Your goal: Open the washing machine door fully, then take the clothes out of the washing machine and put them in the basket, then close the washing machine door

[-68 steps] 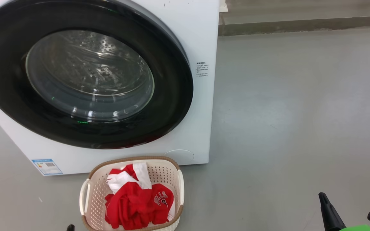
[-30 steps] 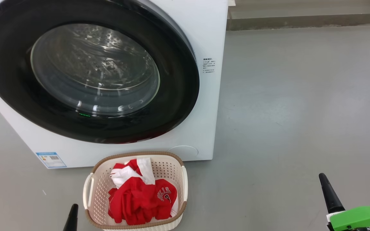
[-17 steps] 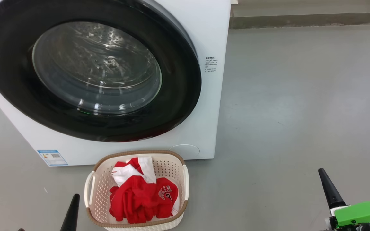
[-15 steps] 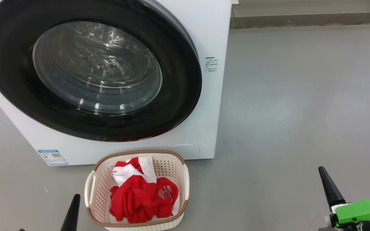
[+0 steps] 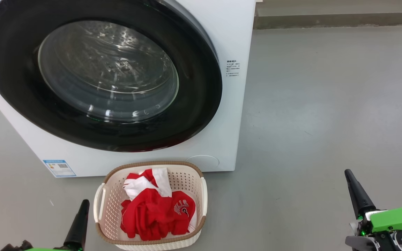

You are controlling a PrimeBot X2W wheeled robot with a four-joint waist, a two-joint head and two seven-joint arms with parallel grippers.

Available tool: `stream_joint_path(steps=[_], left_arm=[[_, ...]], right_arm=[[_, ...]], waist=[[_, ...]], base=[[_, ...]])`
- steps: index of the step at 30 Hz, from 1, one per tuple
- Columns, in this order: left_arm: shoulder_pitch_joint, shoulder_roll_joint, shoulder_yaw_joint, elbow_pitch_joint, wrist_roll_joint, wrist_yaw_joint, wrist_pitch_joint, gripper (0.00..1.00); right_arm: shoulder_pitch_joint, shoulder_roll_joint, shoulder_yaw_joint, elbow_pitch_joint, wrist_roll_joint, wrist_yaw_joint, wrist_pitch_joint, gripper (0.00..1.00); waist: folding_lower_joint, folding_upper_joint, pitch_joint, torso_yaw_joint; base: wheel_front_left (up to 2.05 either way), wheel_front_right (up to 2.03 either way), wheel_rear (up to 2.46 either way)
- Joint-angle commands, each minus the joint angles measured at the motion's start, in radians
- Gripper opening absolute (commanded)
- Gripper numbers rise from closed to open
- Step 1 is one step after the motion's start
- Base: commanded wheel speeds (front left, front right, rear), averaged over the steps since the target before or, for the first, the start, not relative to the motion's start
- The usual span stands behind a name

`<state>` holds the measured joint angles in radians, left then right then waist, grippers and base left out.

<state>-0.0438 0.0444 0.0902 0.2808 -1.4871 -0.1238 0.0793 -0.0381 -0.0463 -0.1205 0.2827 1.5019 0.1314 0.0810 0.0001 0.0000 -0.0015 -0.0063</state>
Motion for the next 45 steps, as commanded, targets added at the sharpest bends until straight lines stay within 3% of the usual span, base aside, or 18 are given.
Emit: stream_joint_path(steps=[1, 9, 45], left_arm=[[-0.045, 0.007, 0.024, -0.030, -0.033, -0.006, 0.011, 0.00], [-0.064, 0.006, 0.024, -0.036, -0.121, -0.007, 0.034, 0.00], [-0.064, 0.006, 0.024, -0.036, -0.121, -0.007, 0.034, 0.00]], right_arm=[[-0.051, -0.006, 0.010, -0.033, 0.027, 0.000, 0.009, 0.00], [-0.070, -0.004, 0.006, -0.038, 0.106, -0.001, 0.032, 0.00], [-0.070, -0.004, 0.006, -0.038, 0.106, -0.001, 0.033, 0.00]], waist=[[0.0000, 0.0000, 0.001, 0.001], [0.0000, 0.0000, 0.005, 0.006], [0.0000, 0.0000, 0.005, 0.006]], base=[[0.00, 0.00, 0.00], [0.00, 0.00, 0.00], [0.00, 0.00, 0.00]])
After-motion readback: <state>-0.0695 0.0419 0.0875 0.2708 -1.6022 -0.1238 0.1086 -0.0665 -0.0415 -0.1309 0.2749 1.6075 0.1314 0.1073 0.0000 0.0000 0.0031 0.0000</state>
